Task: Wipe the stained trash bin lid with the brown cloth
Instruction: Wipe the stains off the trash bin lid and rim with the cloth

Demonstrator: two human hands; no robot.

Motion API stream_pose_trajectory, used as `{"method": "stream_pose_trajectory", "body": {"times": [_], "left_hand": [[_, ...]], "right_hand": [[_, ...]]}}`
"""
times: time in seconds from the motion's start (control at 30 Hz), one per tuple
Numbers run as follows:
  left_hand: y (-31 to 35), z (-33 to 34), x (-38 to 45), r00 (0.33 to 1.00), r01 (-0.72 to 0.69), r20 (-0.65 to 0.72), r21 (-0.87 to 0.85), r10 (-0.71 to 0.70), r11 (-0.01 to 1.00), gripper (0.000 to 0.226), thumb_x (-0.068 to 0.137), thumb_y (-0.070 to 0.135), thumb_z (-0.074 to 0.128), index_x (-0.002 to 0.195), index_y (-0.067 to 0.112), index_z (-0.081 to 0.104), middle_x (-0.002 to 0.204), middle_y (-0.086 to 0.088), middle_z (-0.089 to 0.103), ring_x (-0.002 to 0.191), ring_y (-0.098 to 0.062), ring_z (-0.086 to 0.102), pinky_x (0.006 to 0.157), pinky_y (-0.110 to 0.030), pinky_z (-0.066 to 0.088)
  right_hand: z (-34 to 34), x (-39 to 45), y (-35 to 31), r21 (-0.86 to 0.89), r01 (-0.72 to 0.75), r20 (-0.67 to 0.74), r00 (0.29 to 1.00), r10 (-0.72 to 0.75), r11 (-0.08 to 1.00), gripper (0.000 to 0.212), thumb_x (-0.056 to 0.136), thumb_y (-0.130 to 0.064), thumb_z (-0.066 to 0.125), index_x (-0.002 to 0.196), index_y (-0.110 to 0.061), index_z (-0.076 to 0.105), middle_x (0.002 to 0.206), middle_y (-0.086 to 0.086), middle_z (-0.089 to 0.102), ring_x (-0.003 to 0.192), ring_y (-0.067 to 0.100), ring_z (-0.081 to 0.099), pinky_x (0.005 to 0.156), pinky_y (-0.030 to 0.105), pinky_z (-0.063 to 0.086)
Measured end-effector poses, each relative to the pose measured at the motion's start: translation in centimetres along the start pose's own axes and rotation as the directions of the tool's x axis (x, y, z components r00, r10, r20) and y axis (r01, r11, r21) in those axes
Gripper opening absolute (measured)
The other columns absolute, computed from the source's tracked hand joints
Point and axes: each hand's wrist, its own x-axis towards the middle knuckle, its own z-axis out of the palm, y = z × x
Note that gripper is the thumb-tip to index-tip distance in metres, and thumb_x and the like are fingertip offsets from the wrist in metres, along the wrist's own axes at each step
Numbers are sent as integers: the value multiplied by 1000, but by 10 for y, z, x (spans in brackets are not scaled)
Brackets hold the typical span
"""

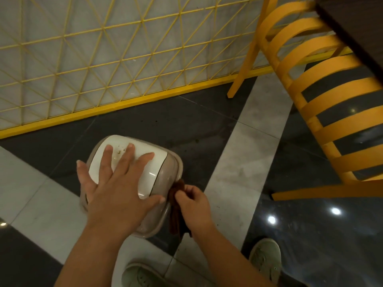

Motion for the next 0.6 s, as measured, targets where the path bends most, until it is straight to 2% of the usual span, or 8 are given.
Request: {"method": "stream_pose_trajectory", "body": {"times": [0.07, 0.17, 0.23, 0.3, 0.37, 0.5, 0.6], "left_hand": [[0, 1, -1, 1000, 19, 6, -33, -19, 999, 92, 71, 74, 51, 143, 50, -1, 157, 14, -8, 144, -19, -16, 105, -58, -22], [1, 2, 0, 1000, 29, 8, -64, -29, 998, 91, 72, 70, 54, 144, 51, 1, 157, 15, -7, 145, -16, -10, 105, -59, -21], [0, 4, 0, 1000, 30, 7, -66, -30, 997, 90, 73, 70, 54, 144, 51, 2, 157, 16, -7, 145, -16, -10, 104, -59, -22], [0, 5, 1, 1000, 29, 8, -71, -29, 997, 91, 73, 69, 56, 144, 51, 2, 157, 16, -7, 145, -15, -11, 103, -59, -23], [0, 6, 2, 999, 33, 9, -81, -33, 996, 91, 72, 68, 57, 143, 51, 3, 157, 16, -7, 145, -15, -11, 102, -58, -25], [0, 5, 3, 998, 50, 28, -54, -49, 997, 91, 73, 70, 54, 142, 52, -2, 157, 16, -11, 145, -16, -13, 103, -61, -22], [0, 4, 4, 998, 55, 33, -56, -53, 997, 90, 74, 70, 53, 142, 52, -2, 157, 16, -11, 145, -16, -14, 105, -62, -20]], "right_hand": [[4, -8, 9, 23, 34, -42, 999, -33, 999, 11, 88, -25, 62, 99, -26, 65, 93, -2, 70, 86, 14, 67, 77, 29, 57], [8, -10, 8, 75, 45, -72, 997, -40, 996, 12, 90, -24, 62, 102, -26, 64, 93, -5, 69, 86, 10, 65, 69, 19, 51], [10, -2, -3, 94, 52, -112, 993, -42, 994, 9, 89, -24, 63, 97, -25, 65, 91, -5, 68, 85, 11, 65, 68, 21, 50], [10, 13, -21, 87, 90, -177, 981, -73, 992, 6, 87, -26, 65, 92, -25, 66, 88, -3, 70, 84, 15, 66, 74, 29, 54], [9, 27, -42, 56, 132, -209, 971, -118, 990, 11, 85, -30, 66, 93, -23, 68, 86, -2, 70, 82, 15, 66, 77, 31, 55], [8, 29, -48, 30, 113, -204, 973, -104, 993, 10, 87, -32, 65, 95, -26, 65, 88, -5, 68, 84, 13, 64, 78, 32, 54], [12, 5, -19, 54, 56, -152, 987, -48, 997, 10, 89, -25, 63, 99, -27, 61, 91, -6, 66, 85, 11, 63, 70, 25, 50]]}}
